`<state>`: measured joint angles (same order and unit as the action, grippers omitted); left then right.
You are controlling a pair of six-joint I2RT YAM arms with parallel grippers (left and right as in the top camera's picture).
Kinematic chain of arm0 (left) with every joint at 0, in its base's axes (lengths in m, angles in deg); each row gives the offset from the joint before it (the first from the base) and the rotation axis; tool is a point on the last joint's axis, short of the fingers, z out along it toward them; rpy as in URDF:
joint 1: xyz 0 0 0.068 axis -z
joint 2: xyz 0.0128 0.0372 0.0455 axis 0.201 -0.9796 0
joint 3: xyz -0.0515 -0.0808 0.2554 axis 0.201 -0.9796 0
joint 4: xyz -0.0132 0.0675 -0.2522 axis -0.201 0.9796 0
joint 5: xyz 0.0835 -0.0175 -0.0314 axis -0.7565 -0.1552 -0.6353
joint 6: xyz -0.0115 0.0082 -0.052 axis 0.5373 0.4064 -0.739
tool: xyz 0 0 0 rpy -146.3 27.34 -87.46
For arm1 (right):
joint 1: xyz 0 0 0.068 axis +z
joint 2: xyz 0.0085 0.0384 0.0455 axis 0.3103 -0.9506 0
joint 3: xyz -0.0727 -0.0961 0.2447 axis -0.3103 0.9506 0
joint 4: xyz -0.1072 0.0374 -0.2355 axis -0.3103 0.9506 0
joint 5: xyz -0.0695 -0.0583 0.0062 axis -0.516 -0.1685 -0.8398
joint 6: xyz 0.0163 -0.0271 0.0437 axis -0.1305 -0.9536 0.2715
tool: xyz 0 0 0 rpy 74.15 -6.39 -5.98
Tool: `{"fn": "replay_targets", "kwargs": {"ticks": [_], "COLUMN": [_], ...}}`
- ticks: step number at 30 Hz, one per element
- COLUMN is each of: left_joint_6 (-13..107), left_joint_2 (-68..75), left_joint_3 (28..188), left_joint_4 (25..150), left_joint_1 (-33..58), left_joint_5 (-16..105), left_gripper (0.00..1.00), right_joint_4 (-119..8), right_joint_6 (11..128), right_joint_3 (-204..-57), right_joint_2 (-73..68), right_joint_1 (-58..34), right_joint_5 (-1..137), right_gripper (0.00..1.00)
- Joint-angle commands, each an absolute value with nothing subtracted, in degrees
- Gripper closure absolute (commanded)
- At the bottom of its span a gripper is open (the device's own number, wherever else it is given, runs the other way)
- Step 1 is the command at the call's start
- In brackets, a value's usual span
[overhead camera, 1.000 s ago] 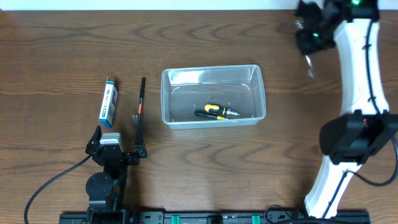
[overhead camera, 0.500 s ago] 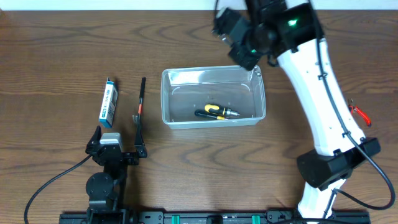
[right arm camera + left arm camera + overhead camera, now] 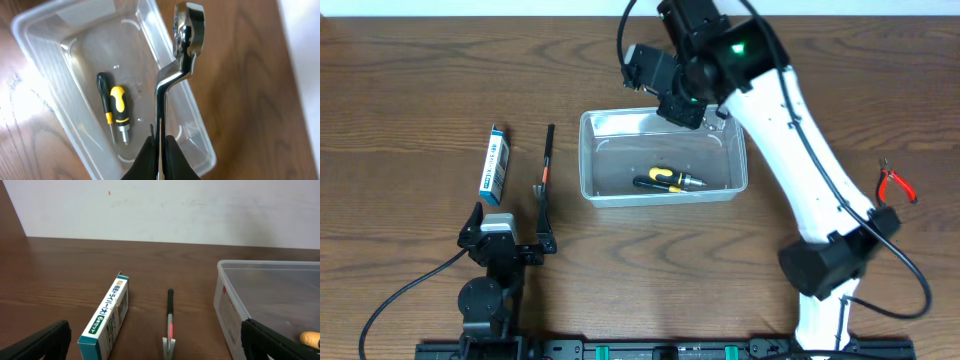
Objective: Pack container
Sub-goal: 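Carry the wrench into the container and release it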
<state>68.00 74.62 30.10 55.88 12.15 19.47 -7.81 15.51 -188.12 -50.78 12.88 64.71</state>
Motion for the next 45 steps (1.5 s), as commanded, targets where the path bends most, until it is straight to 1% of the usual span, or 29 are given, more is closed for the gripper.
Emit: {"fn": "replay_targets", "kwargs": {"ticks": [1, 22, 24, 26, 29, 39, 41, 45], "left_joint_6": [68.57, 68.59, 68.57, 68.57, 68.57, 68.57, 68.57, 68.57], "left_joint_2": [74.77, 74.77, 74.77, 74.77, 74.77, 74.77, 74.77, 74.77], "left_joint_3": [28.48, 28.48, 28.48, 28.48, 28.48, 28.48, 28.48, 28.48], "left_joint_4": [56.89, 56.89, 56.89, 56.89, 56.89, 56.89, 56.89, 56.89], "left_joint_1": [12.33, 12.33, 12.33, 12.33, 12.33, 12.33, 12.33, 12.33], "left_joint_5": [19.01, 19.01, 19.01, 19.01, 19.01, 19.01, 19.01, 19.01], "left_gripper": [0.02, 0.02, 0.02, 0.02, 0.02, 0.02, 0.02, 0.02], "right_joint_4": [-7.55, -4.25, -4.16, -4.08, -4.01, -3.07, -3.05, -3.14], "right_joint_6": [14.18, 14.88, 15.6, 16.08, 16.38, 16.82, 16.82, 17.08], "right_joint_3": [-187.33, -187.22, -187.22, -187.22, -187.15, -187.22, -187.61, -187.94], "right_joint_2": [-55.17, -77.4, -78.49, -79.34, -79.69, -77.31, -75.26, -69.99], "right_joint_1": [13.19, 13.51, 13.51, 13.51, 13.51, 13.51, 13.51, 13.49], "right_joint_5": [65.01, 69.32, 69.49, 69.49, 69.49, 69.49, 69.49, 69.47], "right_gripper": [0.99, 0.99, 0.94, 0.82, 0.72, 0.68, 0.66, 0.58]}}
